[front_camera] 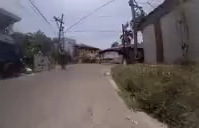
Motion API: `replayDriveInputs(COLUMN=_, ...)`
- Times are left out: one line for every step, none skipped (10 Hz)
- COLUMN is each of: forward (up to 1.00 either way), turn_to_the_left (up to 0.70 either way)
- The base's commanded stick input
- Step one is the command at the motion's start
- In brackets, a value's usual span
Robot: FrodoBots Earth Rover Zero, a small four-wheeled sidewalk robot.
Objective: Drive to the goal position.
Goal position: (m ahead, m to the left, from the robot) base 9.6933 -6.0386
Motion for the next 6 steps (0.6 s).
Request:
replayDriveInputs(forward=1.00, turn_to_the_left=0.09)
replayDriveInputs(forward=1.00, turn_to_the_left=0.01)
replayDriveInputs(forward=1.00, turn_to_the_left=0.00)
replayDriveInputs(forward=1.00, turn_to_the_left=0.00)
replayDriveInputs(forward=1.00, turn_to_the_left=0.00)
replayDriveInputs(forward=1.00, turn_to_the_left=0.00)
